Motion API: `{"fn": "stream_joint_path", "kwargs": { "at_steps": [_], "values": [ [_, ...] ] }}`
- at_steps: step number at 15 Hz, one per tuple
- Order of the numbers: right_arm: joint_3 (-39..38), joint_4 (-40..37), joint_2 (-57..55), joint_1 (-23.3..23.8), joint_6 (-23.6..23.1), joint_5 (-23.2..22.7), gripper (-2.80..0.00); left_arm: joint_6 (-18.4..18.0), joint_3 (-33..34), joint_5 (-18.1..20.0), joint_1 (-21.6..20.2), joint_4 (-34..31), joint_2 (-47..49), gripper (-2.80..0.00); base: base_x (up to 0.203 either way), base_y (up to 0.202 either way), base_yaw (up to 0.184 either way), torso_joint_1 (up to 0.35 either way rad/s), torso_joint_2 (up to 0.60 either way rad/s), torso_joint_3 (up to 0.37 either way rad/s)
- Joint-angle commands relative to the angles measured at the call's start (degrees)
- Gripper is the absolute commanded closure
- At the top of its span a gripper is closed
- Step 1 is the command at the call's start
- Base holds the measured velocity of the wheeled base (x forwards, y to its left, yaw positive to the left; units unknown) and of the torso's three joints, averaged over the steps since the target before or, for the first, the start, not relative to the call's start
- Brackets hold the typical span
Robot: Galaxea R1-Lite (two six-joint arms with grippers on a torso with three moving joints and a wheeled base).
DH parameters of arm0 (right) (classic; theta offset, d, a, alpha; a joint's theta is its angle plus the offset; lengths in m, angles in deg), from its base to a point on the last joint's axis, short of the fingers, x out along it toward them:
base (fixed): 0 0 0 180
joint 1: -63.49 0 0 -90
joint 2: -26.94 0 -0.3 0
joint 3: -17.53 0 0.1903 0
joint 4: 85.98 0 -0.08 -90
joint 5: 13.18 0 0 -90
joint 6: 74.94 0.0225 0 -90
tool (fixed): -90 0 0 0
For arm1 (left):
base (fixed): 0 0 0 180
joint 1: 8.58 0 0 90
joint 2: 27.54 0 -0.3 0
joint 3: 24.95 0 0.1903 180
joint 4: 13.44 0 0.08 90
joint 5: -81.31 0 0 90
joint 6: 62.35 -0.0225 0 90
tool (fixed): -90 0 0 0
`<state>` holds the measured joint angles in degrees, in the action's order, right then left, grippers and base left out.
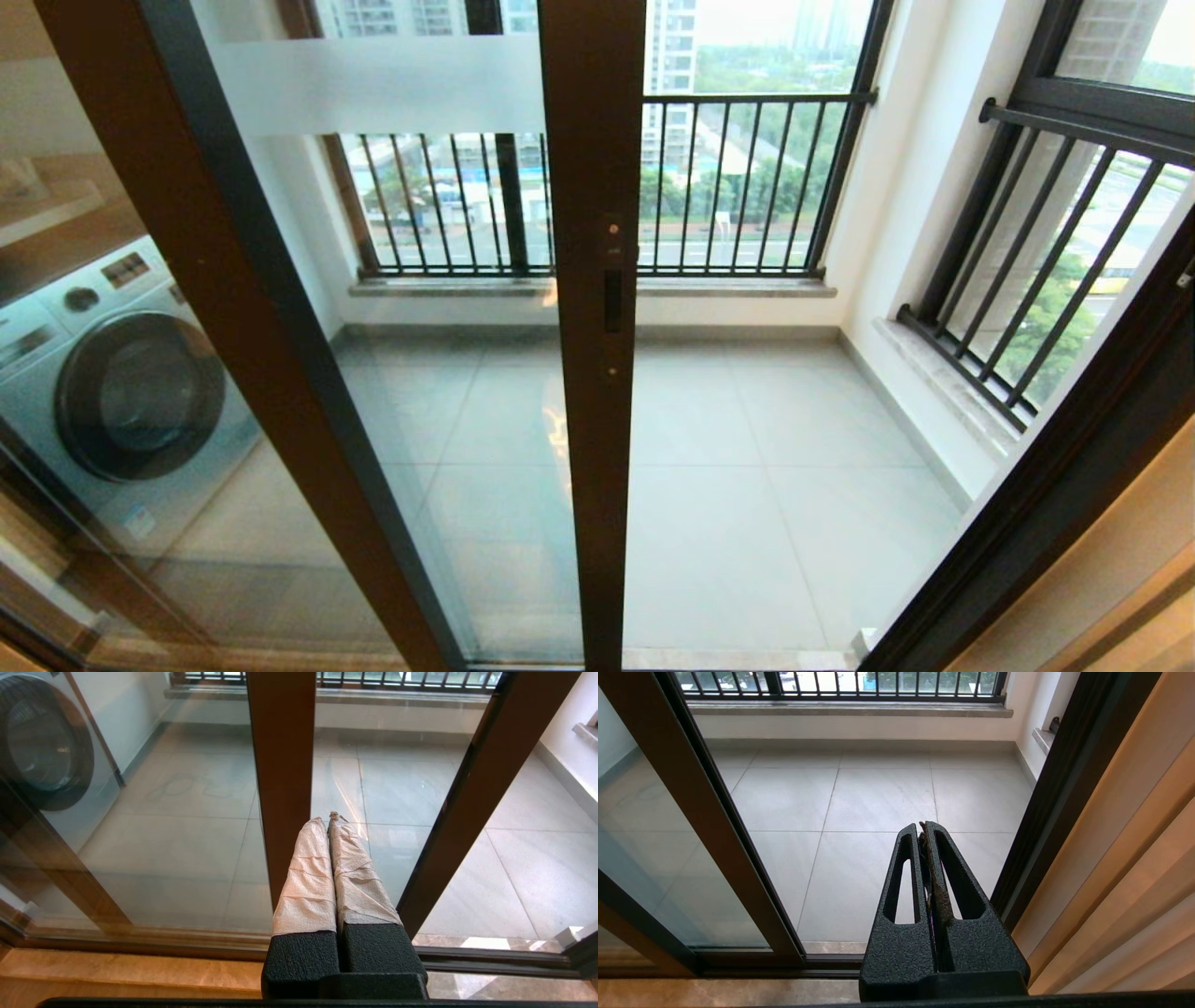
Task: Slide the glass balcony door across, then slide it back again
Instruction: Close the slid door
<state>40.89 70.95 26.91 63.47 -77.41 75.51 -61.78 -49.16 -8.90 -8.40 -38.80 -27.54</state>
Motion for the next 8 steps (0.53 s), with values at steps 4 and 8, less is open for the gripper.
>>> {"fn": "stream_joint_path", "kwargs": {
  "at_steps": [4, 8],
  "values": [
    [9.14, -0.90, -2.13, 0.02, -0.62, 0.76, 0.00, 0.04, 0.02, -0.04, -0.01, -0.02, 0.09, 0.00, 0.000, 0.000, 0.000, 0.000, 0.00, 0.000],
    [25.29, -1.90, -16.66, 0.02, -0.10, -2.06, 0.00, 0.04, 0.05, -0.04, -0.01, -0.02, 0.09, 0.00, 0.000, 0.000, 0.000, 0.000, 0.00, 0.000]
  ]
}}
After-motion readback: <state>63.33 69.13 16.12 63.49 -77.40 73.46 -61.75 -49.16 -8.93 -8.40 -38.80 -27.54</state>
